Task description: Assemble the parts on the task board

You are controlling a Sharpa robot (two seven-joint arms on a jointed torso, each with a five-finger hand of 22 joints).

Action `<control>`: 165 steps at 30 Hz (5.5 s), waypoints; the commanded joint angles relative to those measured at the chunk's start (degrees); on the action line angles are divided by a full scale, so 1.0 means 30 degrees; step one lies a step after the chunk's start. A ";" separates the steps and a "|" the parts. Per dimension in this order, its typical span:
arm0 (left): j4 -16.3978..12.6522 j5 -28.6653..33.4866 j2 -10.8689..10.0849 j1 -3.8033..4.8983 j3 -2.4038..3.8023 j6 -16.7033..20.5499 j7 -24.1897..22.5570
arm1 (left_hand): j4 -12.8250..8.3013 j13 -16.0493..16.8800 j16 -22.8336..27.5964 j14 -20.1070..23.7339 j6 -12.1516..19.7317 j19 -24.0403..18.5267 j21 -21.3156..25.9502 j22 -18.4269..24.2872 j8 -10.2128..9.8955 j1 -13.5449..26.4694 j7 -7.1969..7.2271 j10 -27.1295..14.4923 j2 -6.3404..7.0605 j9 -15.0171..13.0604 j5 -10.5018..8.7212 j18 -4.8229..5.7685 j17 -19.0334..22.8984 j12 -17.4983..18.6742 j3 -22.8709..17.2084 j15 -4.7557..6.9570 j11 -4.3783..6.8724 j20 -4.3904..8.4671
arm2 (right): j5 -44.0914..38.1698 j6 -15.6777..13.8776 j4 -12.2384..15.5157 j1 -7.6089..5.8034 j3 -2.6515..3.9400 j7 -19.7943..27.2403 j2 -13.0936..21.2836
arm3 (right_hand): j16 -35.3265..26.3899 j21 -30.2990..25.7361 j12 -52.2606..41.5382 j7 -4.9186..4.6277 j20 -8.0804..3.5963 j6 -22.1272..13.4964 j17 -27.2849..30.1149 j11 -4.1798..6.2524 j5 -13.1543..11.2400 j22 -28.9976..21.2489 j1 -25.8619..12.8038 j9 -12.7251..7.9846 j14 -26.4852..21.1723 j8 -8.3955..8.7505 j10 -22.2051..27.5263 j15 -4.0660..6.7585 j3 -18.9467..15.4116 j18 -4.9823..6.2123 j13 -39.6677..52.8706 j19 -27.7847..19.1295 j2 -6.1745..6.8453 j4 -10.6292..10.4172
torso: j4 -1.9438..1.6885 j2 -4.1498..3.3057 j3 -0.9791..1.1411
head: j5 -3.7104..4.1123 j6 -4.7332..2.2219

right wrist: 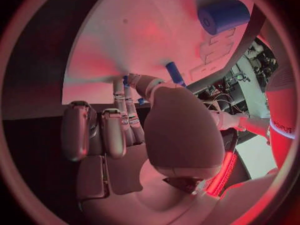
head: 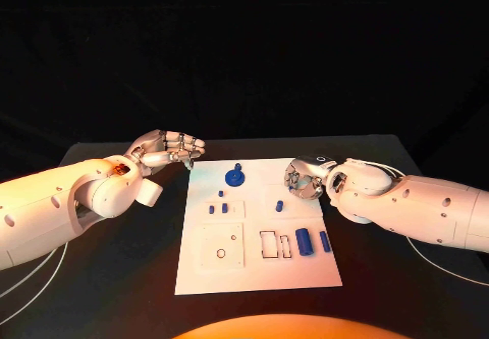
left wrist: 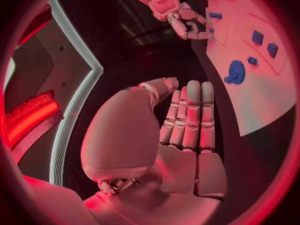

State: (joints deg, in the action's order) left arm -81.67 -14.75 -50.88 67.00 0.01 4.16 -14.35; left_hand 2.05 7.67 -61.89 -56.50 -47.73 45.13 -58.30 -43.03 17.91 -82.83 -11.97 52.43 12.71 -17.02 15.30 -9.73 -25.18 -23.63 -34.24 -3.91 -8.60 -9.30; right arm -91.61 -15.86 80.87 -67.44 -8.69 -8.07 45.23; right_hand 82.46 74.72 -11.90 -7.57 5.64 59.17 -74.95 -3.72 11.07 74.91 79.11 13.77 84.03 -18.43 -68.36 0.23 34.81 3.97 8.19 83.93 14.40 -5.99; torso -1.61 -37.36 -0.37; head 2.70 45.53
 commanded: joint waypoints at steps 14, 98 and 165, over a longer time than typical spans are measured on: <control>-0.0087 0.0228 -0.0035 0.0027 0.0019 0.0013 -0.0231 | -0.0148 0.0006 0.0166 0.0051 0.0009 -0.0160 0.0096 0.0023 -0.0007 -0.0093 -0.0213 -0.0082 -0.0205 -0.0012 0.0082 -0.0288 0.0068 -0.0184 0.0031 -0.0044 -0.0034 -0.0027 | -0.0866 0.0702 0.0302 0.0323 -0.0164 -0.0510 -0.0162 | -0.0011 0.0735 0.0524 0.0158 -0.0341 0.0660 0.0032 0.0222 0.0032 0.3447 0.0094 0.0541 0.0967 -0.0503 -0.1133 0.0356 0.0981 -0.0428 -0.0102 0.0463 -0.0954 0.1227 | -0.0009 0.0011 0.0000 | 0.0049 0.0116; 0.0059 0.0621 0.0701 0.0025 0.0007 0.0894 -0.0291 | -0.0241 -0.0011 0.0277 0.0022 0.0056 -0.0178 0.0093 0.0025 -0.0032 -0.0072 -0.0232 -0.0187 -0.0207 -0.0005 0.0097 -0.0283 0.0170 -0.0264 0.0073 -0.0055 -0.0056 -0.0033 | -0.1986 -0.3403 0.4851 0.3016 -0.0143 0.0105 -0.2337 | -0.0111 0.1118 0.1013 0.0226 -0.0459 0.0905 0.0288 0.0332 -0.0241 0.3686 -0.0347 0.0957 0.0947 -0.0637 -0.1913 0.0467 0.1917 -0.0498 -0.0065 0.0591 -0.1071 0.2262 | 0.0001 0.0002 -0.0033 | -0.2558 0.0810; 0.0189 0.0626 0.0677 0.0026 0.0003 0.0502 0.0082 | -0.0235 -0.0021 0.0315 0.0021 0.0082 -0.0195 0.0109 0.0034 -0.0044 -0.0018 -0.0242 -0.0235 -0.0207 -0.0001 0.0100 -0.0277 0.0203 -0.0282 0.0096 -0.0068 -0.0067 -0.0044 | -0.3079 -0.2958 0.4698 0.3136 -0.0303 -0.1100 -0.2377 | -0.0279 -0.0401 0.2498 -0.0270 0.0070 -0.0887 0.0782 -0.0426 0.0176 0.3255 -0.2147 0.0785 0.0807 0.0783 0.0367 -0.0167 0.0273 -0.0231 -0.0491 0.0083 0.0366 0.1961 | 0.0001 0.0004 -0.0020 | -0.2466 0.0840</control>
State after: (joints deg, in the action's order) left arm -81.05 -13.27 -48.94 67.01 -0.03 6.52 -14.00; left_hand 1.57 7.67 -61.15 -56.50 -47.73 44.93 -58.28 -42.98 17.91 -83.06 -11.96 52.20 12.49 -17.00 15.30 -9.73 -24.60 -24.29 -34.08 -3.91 -8.81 -9.51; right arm -100.57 -23.75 94.85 -58.13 -9.56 -10.69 38.00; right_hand 81.77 73.46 -4.48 -8.50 5.48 56.78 -72.55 -5.00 11.44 74.92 72.55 16.16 84.03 -16.25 -67.23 0.16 35.78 3.51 6.58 84.09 14.80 -0.13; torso -1.60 -37.33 -0.44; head -4.79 48.17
